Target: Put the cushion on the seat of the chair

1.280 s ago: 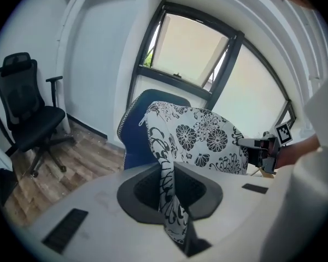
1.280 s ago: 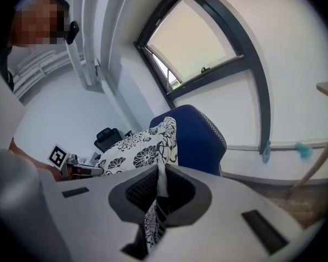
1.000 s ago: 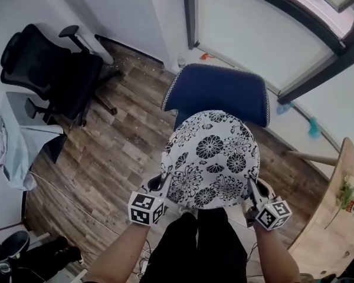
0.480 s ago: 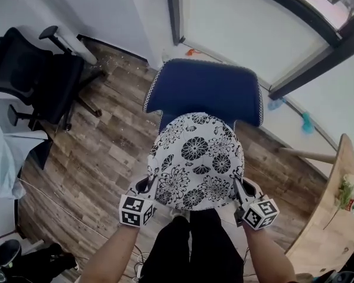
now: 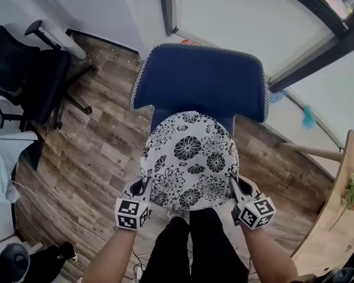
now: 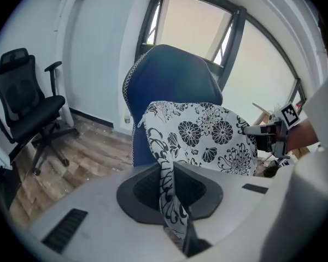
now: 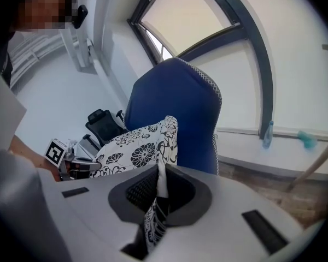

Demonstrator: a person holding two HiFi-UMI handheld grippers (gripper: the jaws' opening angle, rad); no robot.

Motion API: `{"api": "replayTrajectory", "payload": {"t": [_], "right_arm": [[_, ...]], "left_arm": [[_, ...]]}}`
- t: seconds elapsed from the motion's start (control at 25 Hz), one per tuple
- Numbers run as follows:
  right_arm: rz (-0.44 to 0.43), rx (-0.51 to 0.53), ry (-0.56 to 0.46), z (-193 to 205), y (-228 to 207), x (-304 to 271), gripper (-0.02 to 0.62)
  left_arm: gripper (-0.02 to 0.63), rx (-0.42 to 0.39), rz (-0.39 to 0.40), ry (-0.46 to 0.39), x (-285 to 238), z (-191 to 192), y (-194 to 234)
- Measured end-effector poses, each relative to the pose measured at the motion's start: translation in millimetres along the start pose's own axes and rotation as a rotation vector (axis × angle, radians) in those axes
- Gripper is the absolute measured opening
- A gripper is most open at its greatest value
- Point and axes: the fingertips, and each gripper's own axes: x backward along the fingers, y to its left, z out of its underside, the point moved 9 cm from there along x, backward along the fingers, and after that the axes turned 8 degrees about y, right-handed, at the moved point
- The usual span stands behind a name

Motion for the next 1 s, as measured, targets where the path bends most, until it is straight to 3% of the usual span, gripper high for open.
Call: {"api": "replayTrajectory", "payload": {"t": [0.32,1.0], "right_arm": [[-0.017,0.016,0.015,17,-9,-22,0.037],[-0.048,0.035,0.064,31,-48,-55,0.037]], "left_arm": [[0.028,-0.016,-0.017,0.029,-20,5,8],[0.028,0.03,-0.059,0.06,-61,25,21]]}}
